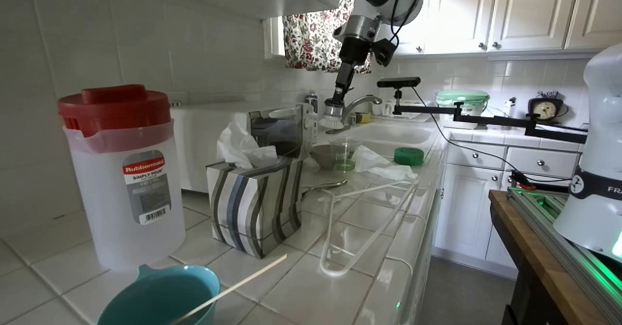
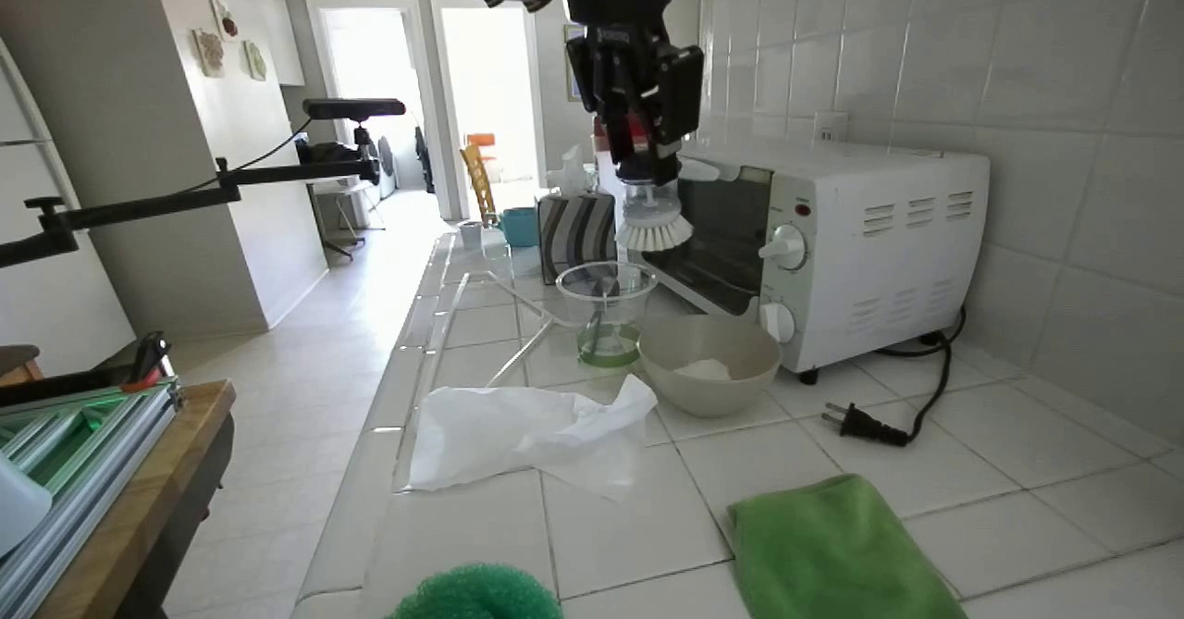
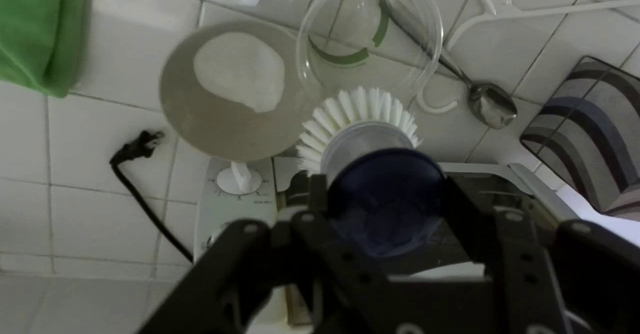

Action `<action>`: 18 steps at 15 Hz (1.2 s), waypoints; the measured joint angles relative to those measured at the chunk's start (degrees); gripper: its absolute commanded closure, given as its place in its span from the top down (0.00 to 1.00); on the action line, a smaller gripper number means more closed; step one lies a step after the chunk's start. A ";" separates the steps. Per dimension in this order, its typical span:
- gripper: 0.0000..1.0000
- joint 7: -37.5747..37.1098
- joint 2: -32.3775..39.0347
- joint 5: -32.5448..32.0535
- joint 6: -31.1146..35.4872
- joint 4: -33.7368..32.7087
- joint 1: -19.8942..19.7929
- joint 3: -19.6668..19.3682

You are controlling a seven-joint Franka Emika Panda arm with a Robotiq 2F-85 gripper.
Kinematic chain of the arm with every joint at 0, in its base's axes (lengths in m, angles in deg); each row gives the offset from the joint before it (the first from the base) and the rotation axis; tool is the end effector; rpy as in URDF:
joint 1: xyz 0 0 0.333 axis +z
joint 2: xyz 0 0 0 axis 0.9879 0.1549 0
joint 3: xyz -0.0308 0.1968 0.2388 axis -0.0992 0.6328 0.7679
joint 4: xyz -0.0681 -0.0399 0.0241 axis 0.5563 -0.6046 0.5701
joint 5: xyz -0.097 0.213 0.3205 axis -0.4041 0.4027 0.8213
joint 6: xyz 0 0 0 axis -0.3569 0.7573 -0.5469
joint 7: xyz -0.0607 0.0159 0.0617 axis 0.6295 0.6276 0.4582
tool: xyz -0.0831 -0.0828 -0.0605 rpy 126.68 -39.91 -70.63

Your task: Put the blue object inside the plastic cup

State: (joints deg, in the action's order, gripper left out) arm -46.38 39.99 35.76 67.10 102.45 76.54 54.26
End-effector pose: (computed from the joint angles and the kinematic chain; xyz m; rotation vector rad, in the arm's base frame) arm 0.5482 -0.1167 0.3772 -2.9196 -0.2148 -0.4101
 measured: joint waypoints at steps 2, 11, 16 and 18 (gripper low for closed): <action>0.35 0.00 1.19 0.00 -1.27 -0.79 -0.02 0.47; 0.35 -0.32 3.91 -0.51 -5.80 -3.34 -0.26 1.38; 0.35 -1.43 3.94 -2.92 -6.08 -3.47 -0.26 1.46; 0.35 -2.25 4.09 -4.14 -6.23 -3.47 -0.27 1.46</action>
State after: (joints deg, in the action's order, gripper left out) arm -48.63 44.08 31.62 60.88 98.98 76.27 55.71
